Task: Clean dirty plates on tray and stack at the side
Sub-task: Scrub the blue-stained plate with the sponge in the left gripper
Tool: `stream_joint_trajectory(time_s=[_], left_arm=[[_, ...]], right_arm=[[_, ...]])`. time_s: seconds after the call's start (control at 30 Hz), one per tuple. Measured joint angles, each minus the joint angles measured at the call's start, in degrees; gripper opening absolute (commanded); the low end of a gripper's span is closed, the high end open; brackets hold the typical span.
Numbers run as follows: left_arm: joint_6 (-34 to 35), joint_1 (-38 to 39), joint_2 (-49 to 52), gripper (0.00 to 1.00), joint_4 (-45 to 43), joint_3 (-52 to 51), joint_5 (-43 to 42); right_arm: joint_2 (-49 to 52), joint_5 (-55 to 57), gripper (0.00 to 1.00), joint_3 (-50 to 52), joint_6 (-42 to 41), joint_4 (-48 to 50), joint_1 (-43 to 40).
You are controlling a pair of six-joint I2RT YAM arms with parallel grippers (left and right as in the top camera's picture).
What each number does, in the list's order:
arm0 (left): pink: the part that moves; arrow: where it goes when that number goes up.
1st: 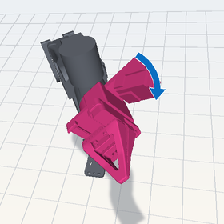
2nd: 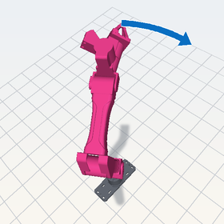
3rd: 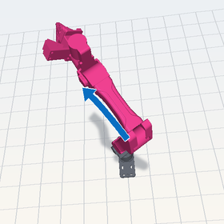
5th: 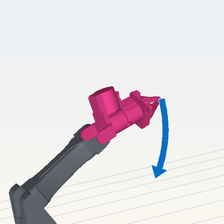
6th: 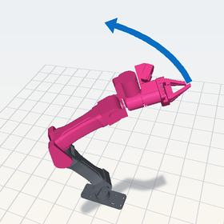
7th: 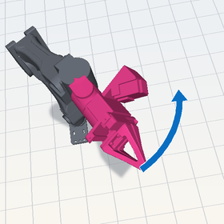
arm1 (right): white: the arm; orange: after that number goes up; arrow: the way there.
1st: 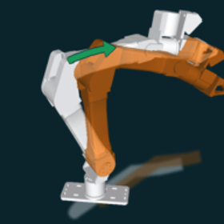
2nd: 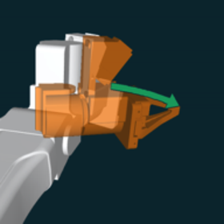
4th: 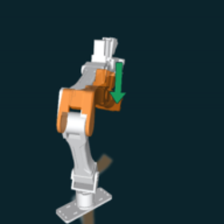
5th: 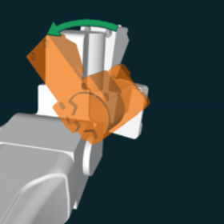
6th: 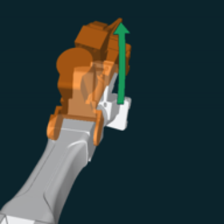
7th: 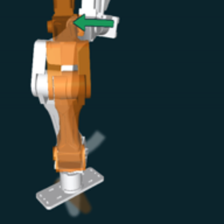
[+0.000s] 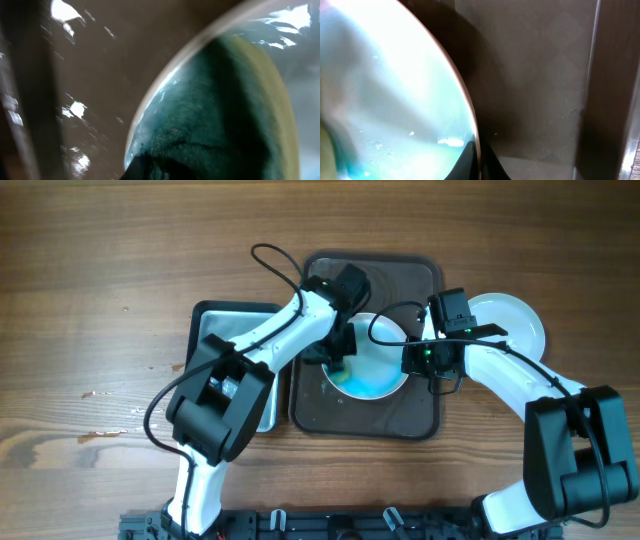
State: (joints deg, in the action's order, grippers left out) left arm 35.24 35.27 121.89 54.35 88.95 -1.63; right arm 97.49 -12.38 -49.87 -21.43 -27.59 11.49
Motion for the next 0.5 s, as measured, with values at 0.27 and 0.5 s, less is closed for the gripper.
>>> stream_joint_trajectory(time_s=[0.27, 0.5], left_arm=[[0.04, -0.07, -0.17, 0.04, -13.46, -1.42, -4.39], [2.40, 2.47, 2.45, 0.04, -24.30, -1.49, -14.62]], right_arm=[[-0.50, -0.02, 0.04, 1.27, -0.50, 1.46, -0.50], [-1.92, -0.20, 0.04, 4.02, -1.03, 4.96, -0.55]])
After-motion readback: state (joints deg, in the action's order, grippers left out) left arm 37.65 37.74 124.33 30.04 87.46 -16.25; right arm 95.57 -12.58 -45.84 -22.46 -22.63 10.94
